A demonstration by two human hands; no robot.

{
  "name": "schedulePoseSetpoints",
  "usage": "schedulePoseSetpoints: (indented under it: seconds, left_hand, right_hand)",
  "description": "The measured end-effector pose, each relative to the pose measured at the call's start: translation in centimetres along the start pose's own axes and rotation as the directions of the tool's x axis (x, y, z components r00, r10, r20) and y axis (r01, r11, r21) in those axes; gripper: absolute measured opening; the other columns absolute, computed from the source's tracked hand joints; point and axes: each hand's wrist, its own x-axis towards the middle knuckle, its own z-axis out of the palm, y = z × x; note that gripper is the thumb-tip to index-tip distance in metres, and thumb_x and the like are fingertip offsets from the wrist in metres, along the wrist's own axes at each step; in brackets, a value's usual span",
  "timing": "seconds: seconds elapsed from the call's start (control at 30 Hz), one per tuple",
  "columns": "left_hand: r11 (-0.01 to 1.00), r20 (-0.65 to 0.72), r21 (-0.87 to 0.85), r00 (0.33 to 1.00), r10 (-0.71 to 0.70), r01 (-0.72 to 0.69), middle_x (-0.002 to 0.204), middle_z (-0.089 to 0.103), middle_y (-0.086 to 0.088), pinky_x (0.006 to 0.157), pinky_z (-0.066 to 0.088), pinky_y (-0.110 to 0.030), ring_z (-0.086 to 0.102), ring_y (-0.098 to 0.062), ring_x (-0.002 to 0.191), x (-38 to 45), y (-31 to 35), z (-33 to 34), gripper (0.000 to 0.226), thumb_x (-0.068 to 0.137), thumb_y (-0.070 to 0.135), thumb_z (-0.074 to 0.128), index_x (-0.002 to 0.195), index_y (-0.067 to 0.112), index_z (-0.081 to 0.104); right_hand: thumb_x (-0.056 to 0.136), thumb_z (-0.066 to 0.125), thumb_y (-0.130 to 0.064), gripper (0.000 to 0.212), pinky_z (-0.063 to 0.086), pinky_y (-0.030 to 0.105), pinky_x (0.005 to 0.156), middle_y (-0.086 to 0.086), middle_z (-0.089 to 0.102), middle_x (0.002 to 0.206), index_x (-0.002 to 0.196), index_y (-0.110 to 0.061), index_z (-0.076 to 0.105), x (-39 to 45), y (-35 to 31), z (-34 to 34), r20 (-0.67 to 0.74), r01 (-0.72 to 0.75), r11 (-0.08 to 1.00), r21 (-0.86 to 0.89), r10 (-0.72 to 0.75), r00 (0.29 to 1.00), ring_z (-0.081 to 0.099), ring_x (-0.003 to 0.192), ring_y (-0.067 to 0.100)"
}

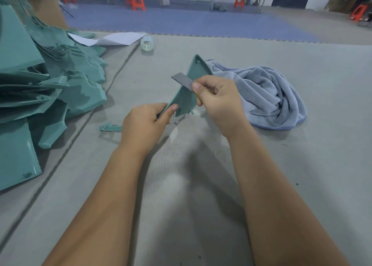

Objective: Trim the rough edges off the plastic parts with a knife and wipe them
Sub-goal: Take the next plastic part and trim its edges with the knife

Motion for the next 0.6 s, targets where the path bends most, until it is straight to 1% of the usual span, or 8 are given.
schedulePoseSetpoints:
  seconds: [0.13, 0.2, 0.3, 0.37, 0.43, 0.47, 0.53, 0.6]
  left_hand:
    - [0.998, 0.038, -0.07, 0.999, -0.004, 0.007, 0.049, 0.051, 0.016, 0.044, 0.028, -0.028, 0.043, -0.006, 0.044, 0.0, -0.4, 0.0, 0.044, 0.092, 0.051, 0.053, 0.059, 0.022, 0.055]
    - [0.995, 0.052, -0.104, 0.999, 0.016, -0.01, 0.048, 0.05, 0.016, 0.043, 0.026, -0.021, 0.042, -0.007, 0.042, 0.0, -0.6, 0.0, 0.042, 0.091, 0.05, 0.055, 0.059, 0.023, 0.056]
    - [0.985, 0.076, -0.169, 0.996, 0.053, -0.04, 0.047, 0.049, 0.016, 0.043, 0.027, -0.019, 0.04, -0.006, 0.042, 0.1, -0.8, -0.2, 0.037, 0.088, 0.048, 0.059, 0.06, 0.024, 0.058]
    - [0.975, 0.107, -0.219, 0.993, 0.058, -0.033, 0.047, 0.047, 0.014, 0.043, 0.027, -0.019, 0.037, -0.006, 0.042, 0.2, -0.8, -0.3, 0.028, 0.084, 0.046, 0.066, 0.062, 0.03, 0.06]
    - [0.969, 0.134, -0.248, 0.99, 0.051, -0.017, 0.049, 0.052, 0.017, 0.045, 0.03, -0.015, 0.041, -0.002, 0.045, 0.4, -0.9, -0.5, 0.012, 0.078, 0.04, 0.076, 0.073, 0.038, 0.065]
    - [0.968, 0.134, -0.251, 0.99, 0.045, -0.01, 0.053, 0.057, 0.02, 0.047, 0.034, -0.012, 0.047, 0.002, 0.048, 0.4, -0.9, -0.6, 0.013, 0.075, 0.036, 0.079, 0.081, 0.038, 0.068]
    - [0.966, 0.126, -0.26, 0.992, 0.024, 0.01, 0.063, 0.065, 0.022, 0.054, 0.04, -0.008, 0.056, 0.009, 0.058, 0.5, -0.9, -0.6, 0.022, 0.075, 0.03, 0.08, 0.096, 0.031, 0.072]
    - [0.969, 0.124, -0.249, 0.992, 0.019, 0.012, 0.072, 0.067, 0.022, 0.062, 0.045, -0.009, 0.06, 0.011, 0.067, 0.4, -0.7, -0.7, 0.025, 0.078, 0.028, 0.079, 0.103, 0.027, 0.074]
  right_hand:
    - [0.096, 0.054, -0.003, 0.022, 0.034, 0.024, 0.058, 0.003, 0.046, 0.058, 0.077, -0.009, 0.064, -0.3, 0.2, 0.4, 0.017, -0.005, 1.0, 0.015, 0.005, 1.0, 0.041, 0.06, 0.014]
    - [0.096, 0.054, -0.003, 0.021, 0.034, 0.027, 0.059, 0.005, 0.046, 0.058, 0.078, -0.009, 0.064, -0.4, 0.3, 0.5, 0.029, -0.015, 1.0, 0.026, 0.014, 0.999, 0.041, 0.061, 0.016]
    - [0.095, 0.056, -0.003, 0.018, 0.033, 0.028, 0.06, 0.011, 0.046, 0.06, 0.081, -0.003, 0.066, -0.7, 0.6, 0.9, 0.049, -0.024, 0.999, 0.034, 0.022, 0.999, 0.041, 0.061, 0.019]
    - [0.094, 0.056, -0.003, 0.017, 0.033, 0.028, 0.06, 0.011, 0.046, 0.06, 0.082, 0.0, 0.067, -0.8, 0.7, 1.1, 0.058, -0.026, 0.999, 0.036, 0.024, 0.998, 0.041, 0.061, 0.019]
    - [0.094, 0.057, -0.002, 0.017, 0.034, 0.028, 0.06, 0.009, 0.047, 0.059, 0.081, -0.003, 0.067, -0.8, 0.9, 1.3, 0.058, -0.026, 0.998, 0.053, 0.023, 0.998, 0.041, 0.06, 0.018]
    - [0.094, 0.057, -0.002, 0.017, 0.034, 0.028, 0.06, 0.01, 0.047, 0.06, 0.08, -0.005, 0.067, -0.9, 1.0, 1.4, 0.062, -0.023, 0.998, 0.054, 0.02, 0.998, 0.041, 0.06, 0.019]
    - [0.094, 0.058, -0.002, 0.019, 0.035, 0.027, 0.058, 0.01, 0.049, 0.06, 0.078, -0.008, 0.066, -1.1, 1.2, 1.7, 0.094, -0.02, 0.999, 0.039, 0.016, 0.995, 0.043, 0.059, 0.018]
    - [0.095, 0.056, -0.002, 0.022, 0.035, 0.018, 0.053, 0.008, 0.049, 0.057, 0.076, -0.01, 0.065, -1.3, 1.3, 1.9, 0.141, -0.043, 0.992, 0.119, 0.026, 0.99, 0.042, 0.051, 0.009]
